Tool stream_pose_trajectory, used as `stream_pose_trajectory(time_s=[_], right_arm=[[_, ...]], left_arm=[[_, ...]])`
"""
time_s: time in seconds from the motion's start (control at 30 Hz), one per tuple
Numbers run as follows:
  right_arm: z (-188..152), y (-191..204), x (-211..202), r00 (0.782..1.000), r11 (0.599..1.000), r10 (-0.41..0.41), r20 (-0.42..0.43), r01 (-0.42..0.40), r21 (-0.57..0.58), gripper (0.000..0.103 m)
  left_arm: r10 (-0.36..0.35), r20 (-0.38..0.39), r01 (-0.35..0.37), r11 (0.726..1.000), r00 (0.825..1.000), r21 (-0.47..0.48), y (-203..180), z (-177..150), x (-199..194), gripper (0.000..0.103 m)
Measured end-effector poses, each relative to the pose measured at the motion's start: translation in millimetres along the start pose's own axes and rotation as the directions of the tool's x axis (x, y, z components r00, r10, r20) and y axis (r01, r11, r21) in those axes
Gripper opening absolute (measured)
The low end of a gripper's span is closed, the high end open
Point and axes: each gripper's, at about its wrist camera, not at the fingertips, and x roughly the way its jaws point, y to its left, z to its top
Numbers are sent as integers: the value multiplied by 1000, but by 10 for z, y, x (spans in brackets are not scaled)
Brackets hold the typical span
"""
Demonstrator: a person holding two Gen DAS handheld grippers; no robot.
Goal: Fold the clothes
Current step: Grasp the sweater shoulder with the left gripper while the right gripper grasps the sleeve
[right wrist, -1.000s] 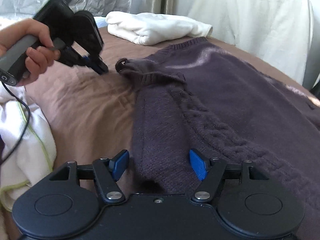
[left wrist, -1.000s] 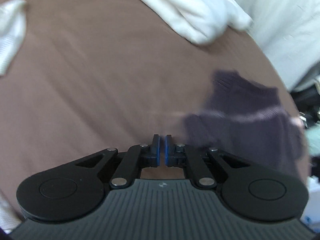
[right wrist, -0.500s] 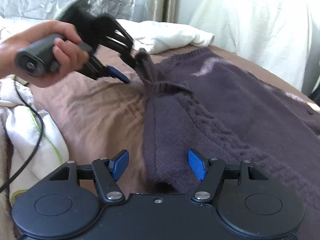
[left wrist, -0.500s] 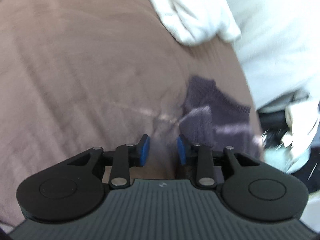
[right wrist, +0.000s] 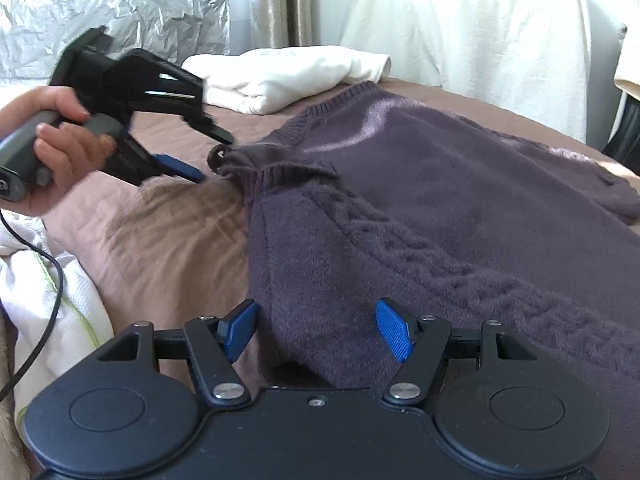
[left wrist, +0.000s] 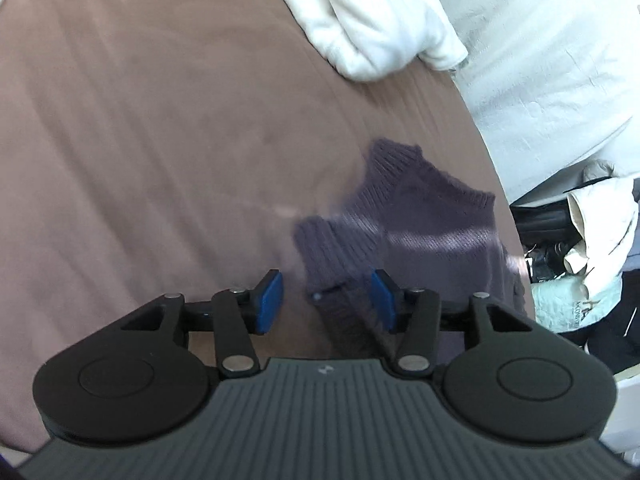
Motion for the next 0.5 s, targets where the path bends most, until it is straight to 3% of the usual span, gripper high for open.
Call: stream_pose_trajectory(time_s=[0.1,0.13,0.17,0.27,0.33,0.37,0.4,0.5], right_arm=[[37,52,114,1000,998,-11,-5,11,-58,72],[56,74,184,1000,996,-21,-8,20,-89,72],[76,95,256,999,992,-31,-11,30,-119,75],[159,81,404,999,988,-51,-8,49,-144,79],[187,93,385,999,988,-50,14,51,-145,61],[193,103,365,998,988,-51,22,53,-144,39],[199,113,340,998,988,-52,30,56,-142,27],[208,157,98,996,992,-35,77,44,-118,21]], left_arm=[[86,96,-102,979,992,179,-274,-103,165,45],[123,105,-147,952,987,270,-384,-146,224,27],[152,114,-181,929,982,322,-452,-177,244,16],[126,131,-162,937,983,311,-446,-136,80,12],[114,158,-157,945,981,288,-408,-99,-100,12],[110,170,-155,948,979,278,-388,-89,-191,11],[105,177,-150,952,979,265,-365,-84,-275,11],[111,176,-152,958,978,244,-330,-148,-475,11]])
